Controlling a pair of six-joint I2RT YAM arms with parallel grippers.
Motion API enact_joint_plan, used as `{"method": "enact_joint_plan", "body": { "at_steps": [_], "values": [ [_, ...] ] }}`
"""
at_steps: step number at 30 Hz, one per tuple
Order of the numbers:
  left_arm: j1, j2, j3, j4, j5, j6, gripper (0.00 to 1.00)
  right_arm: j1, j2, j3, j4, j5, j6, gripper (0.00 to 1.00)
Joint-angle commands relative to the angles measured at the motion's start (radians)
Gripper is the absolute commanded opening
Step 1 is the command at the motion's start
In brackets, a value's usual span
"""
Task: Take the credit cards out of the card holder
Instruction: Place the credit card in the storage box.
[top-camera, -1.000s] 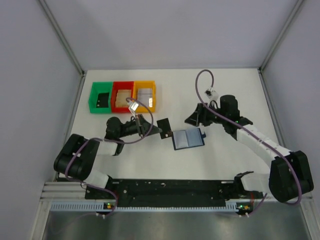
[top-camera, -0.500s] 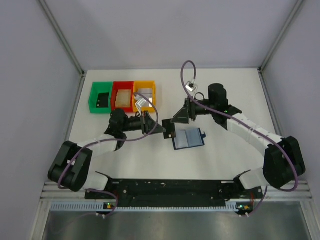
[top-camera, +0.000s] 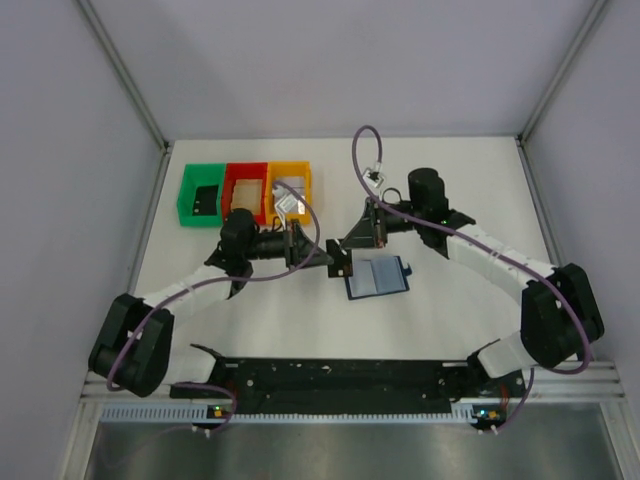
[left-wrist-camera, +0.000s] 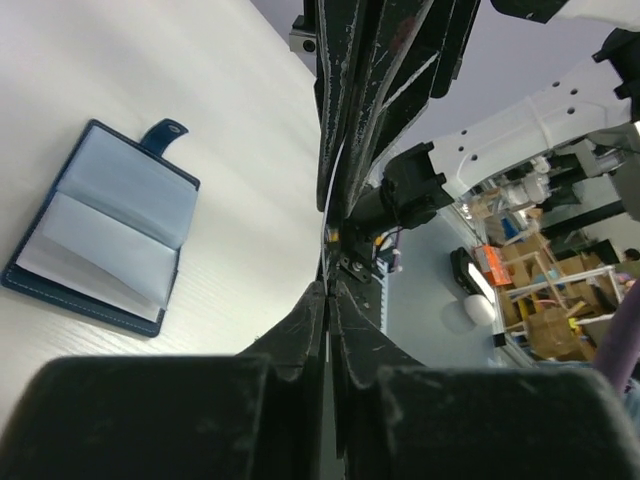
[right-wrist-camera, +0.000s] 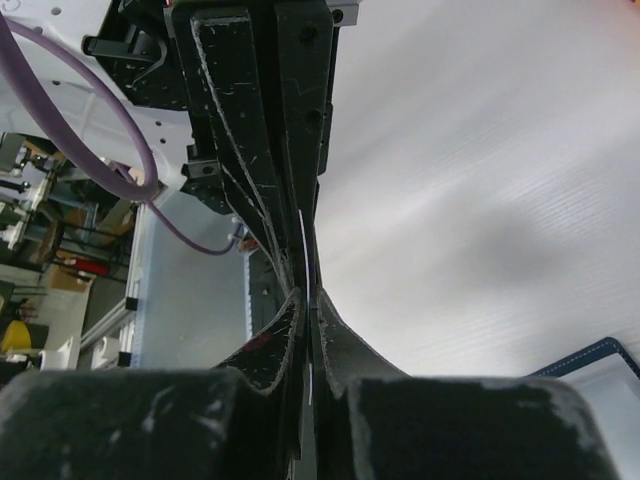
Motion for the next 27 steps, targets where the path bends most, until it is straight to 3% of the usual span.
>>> {"method": "enact_joint_plan", "body": {
  "at_steps": [1, 2, 3, 5, 6, 10, 14, 16, 19, 24, 27],
  "values": [
    [-0.002, -0.101, 0.052, -0.057, -0.053, 0.052, 0.27, 0.012, -0.032, 0.036, 0.119, 0.001, 0.035, 0.00],
    [0.000, -0.125, 0.058, -0.094, -0.095, 0.068, 0.36, 0.012, -0.040, 0.036, 0.139, 0.017, 0.052, 0.00],
    [0.001, -0.162, 0.062, -0.128, -0.146, 0.082, 0.54, 0.012, -0.047, 0.029, 0.168, 0.034, 0.075, 0.00],
    [0.006, -0.242, 0.071, -0.225, -0.278, 0.112, 0.73, 0.007, -0.066, 0.004, 0.284, 0.073, 0.157, 0.00],
    [0.006, -0.288, 0.077, -0.258, -0.344, 0.122, 0.78, 0.007, -0.072, -0.011, 0.341, 0.102, 0.209, 0.00],
    [0.006, -0.430, 0.062, -0.275, -0.592, 0.108, 0.80, 0.012, -0.089, -0.086, 0.609, 0.228, 0.413, 0.00],
    [0.003, -0.492, 0.037, -0.219, -0.650, 0.018, 0.72, 0.038, -0.096, -0.151, 0.829, 0.368, 0.515, 0.00],
    [-0.005, -0.501, 0.002, -0.139, -0.660, -0.018, 0.73, 0.063, -0.107, -0.174, 0.881, 0.470, 0.529, 0.00],
    [-0.030, -0.517, -0.049, -0.035, -0.706, -0.041, 0.90, 0.095, -0.133, -0.207, 0.929, 0.616, 0.533, 0.00],
    [-0.068, -0.546, -0.084, -0.045, -0.840, -0.067, 0.90, 0.122, -0.158, -0.230, 0.980, 0.759, 0.575, 0.00],
    [-0.080, -0.531, -0.070, -0.044, -0.835, -0.073, 0.87, 0.130, -0.153, -0.218, 0.975, 0.768, 0.589, 0.00]
  ]
}}
